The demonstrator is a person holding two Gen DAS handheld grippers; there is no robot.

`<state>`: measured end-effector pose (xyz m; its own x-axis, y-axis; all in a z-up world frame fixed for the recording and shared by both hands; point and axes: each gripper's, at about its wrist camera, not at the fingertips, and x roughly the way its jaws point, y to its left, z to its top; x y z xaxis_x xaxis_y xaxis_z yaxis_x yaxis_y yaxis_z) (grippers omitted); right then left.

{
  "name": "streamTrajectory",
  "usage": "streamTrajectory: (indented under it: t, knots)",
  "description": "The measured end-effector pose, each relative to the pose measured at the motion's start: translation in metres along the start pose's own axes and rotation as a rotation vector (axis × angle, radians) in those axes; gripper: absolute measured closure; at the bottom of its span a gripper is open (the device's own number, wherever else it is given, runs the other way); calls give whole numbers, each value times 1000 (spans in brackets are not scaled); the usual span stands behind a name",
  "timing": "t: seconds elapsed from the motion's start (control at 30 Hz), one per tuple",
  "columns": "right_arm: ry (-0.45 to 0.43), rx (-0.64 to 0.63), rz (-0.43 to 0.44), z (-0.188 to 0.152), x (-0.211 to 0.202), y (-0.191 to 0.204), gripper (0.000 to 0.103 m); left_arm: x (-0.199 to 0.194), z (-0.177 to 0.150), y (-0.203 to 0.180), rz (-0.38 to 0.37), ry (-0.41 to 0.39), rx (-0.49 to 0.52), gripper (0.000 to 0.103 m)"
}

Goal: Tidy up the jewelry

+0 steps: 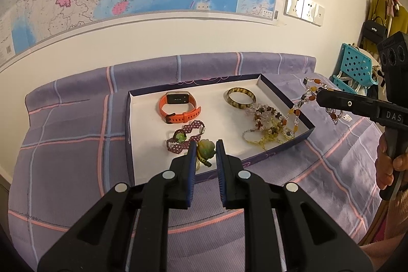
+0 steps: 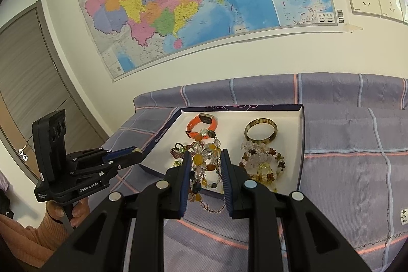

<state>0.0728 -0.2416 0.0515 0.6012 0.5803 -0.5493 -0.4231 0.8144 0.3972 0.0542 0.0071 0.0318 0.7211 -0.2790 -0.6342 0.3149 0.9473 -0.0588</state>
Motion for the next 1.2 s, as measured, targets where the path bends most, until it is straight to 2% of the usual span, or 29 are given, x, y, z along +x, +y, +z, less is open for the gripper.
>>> streamTrajectory:
  t: [1.2]
  knots:
    - [32, 19, -25, 12, 23, -16, 82, 30, 13, 11, 32, 30, -24, 87]
